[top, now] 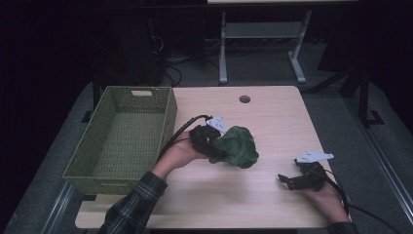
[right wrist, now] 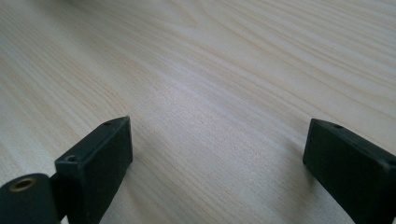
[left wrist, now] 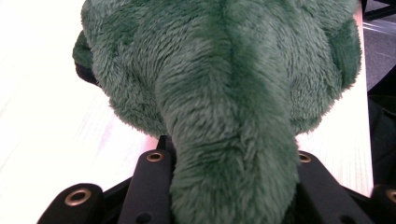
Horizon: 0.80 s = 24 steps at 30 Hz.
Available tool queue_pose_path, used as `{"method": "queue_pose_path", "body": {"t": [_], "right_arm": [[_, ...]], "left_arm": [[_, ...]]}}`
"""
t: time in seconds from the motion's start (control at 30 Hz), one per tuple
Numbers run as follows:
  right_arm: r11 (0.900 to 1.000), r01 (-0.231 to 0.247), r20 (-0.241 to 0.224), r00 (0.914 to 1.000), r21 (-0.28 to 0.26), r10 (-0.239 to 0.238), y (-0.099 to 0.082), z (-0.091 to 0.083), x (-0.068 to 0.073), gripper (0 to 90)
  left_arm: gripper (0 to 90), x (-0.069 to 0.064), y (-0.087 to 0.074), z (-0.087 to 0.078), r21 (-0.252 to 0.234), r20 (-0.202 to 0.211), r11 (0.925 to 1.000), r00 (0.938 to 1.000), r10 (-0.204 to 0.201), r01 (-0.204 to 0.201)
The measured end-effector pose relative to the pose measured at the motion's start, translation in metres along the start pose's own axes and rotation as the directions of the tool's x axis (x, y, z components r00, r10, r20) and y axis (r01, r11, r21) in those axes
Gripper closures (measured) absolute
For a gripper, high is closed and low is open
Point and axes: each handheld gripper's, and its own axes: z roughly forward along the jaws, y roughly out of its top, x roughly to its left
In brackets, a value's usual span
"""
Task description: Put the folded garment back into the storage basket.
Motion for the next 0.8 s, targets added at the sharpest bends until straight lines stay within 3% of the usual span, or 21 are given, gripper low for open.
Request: {"method": "queue_pose_path", "body": {"t": [0.23, 0.5, 0.7, 0.8], "right_arm": [[1.0, 0.0, 0.0, 1.0, 0.0, 0.0, 0.0, 0.0, 0.0, 8.0], [1.0, 0.0, 0.003, 1.0, 0.0, 0.0, 0.0, 0.0, 0.0, 8.0], [1.0, -0.001, 0.006, 1.0, 0.0, 0.001, 0.0, 0.0, 0.0, 8.0], [1.0, -0.003, 0.007, 1.0, 0.001, 0.003, 0.0, 0.0, 0.0, 8.0]], "left_arm": [[66.0, 0.007, -0.008, -0.029, -0.022, -0.044, 0.9992, 0.9985, -0.034, 0.033], [66.0, 0.013, -0.019, -0.049, -0.039, -0.077, 0.9977, 0.9953, -0.059, 0.056], [66.0, 0.019, -0.031, -0.071, -0.044, -0.119, 0.9969, 0.9903, -0.07, 0.066], [66.0, 0.023, -0.041, -0.087, -0.045, -0.153, 0.9955, 0.9843, -0.089, 0.083]]}}
